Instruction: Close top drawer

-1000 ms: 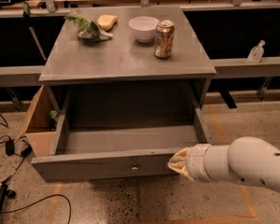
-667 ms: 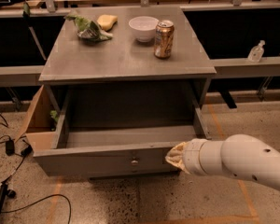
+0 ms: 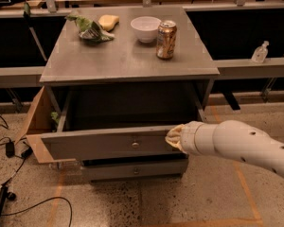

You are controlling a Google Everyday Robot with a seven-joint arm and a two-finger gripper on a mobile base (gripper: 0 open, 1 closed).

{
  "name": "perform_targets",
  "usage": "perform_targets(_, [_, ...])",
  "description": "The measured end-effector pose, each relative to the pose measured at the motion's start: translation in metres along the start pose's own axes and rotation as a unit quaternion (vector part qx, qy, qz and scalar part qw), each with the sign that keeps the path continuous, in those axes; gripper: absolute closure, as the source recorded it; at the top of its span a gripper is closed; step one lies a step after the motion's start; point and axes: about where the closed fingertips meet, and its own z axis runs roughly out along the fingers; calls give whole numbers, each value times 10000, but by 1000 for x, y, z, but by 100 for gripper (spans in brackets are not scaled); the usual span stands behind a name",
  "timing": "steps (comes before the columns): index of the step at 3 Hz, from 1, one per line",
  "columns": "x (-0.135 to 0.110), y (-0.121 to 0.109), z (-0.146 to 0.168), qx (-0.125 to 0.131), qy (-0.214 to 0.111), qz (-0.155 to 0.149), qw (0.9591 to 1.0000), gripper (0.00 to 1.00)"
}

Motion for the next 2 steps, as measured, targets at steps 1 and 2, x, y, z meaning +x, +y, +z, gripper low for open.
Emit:
perform_targets(1, [-2, -30, 21, 88, -58, -158, 9998, 100])
perform_targets(2, [-3, -54, 45, 96, -90, -235, 9996, 100])
